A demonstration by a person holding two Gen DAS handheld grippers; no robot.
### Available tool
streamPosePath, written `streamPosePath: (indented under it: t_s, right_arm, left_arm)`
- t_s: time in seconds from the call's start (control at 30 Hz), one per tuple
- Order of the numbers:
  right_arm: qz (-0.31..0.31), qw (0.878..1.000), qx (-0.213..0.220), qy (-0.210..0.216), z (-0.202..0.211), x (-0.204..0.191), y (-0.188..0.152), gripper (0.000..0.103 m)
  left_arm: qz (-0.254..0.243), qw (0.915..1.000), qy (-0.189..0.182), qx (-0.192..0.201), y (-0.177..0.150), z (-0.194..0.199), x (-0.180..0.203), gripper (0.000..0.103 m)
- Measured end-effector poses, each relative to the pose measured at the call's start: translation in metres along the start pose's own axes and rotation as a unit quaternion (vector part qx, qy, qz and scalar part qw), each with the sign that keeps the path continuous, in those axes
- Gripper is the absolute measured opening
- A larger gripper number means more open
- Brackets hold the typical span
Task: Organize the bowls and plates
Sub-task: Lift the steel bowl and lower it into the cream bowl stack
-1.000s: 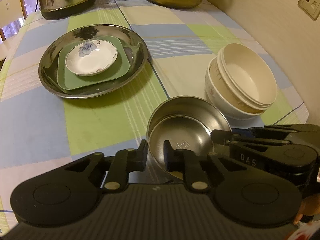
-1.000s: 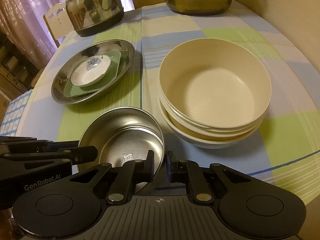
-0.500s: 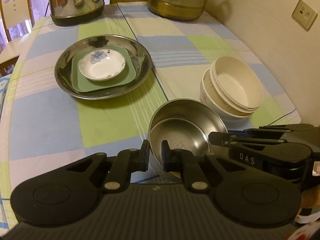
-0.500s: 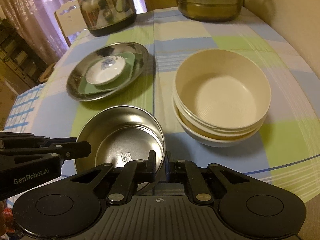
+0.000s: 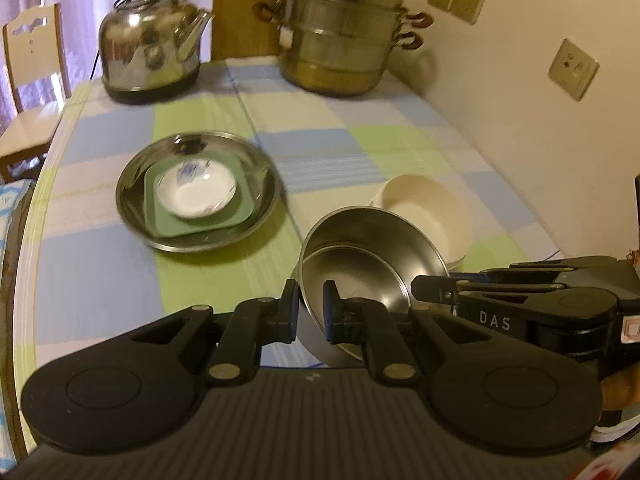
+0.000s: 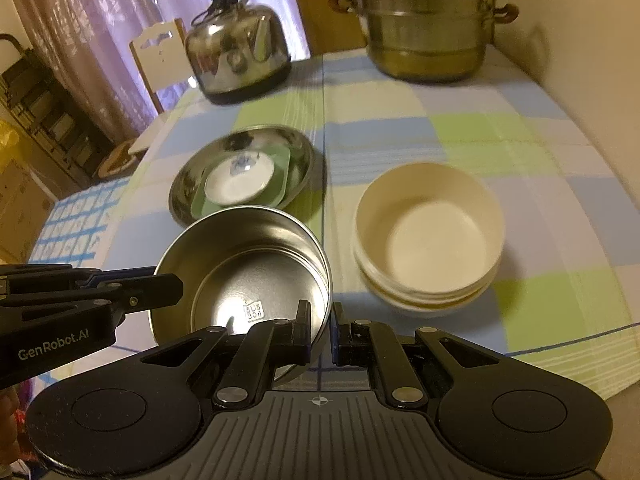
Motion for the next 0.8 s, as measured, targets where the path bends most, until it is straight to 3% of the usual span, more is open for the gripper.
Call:
streamPosePath:
  t_s: [0.47, 0.8]
  right_arm:
    - [-0.016, 0.999, 0.042, -0.025, 0.039, 0.037, 0.035, 0.009]
    - [-0.024, 0.998, 0.049, -0.031, 0.039, 0.074, 0.066, 0.009]
  left_arm:
    - [-0.031, 0.9984, -0.025, 0.04, 0.042, -0.007, 0.042, 0.011]
    - [-0.021, 0.9983, -0.034, 0.042, 0.065, -0.033, 0.061, 0.011]
Point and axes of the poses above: each gripper's, at about its wrist camera, not at the fingertips, and z roughly against the way its jaws point, x to its right, y to its top, the point moved 3 cm from there along -z, roughly the way its jaws point, and after that the axes turned 9 degrees about -z, right-handed, at the moved point
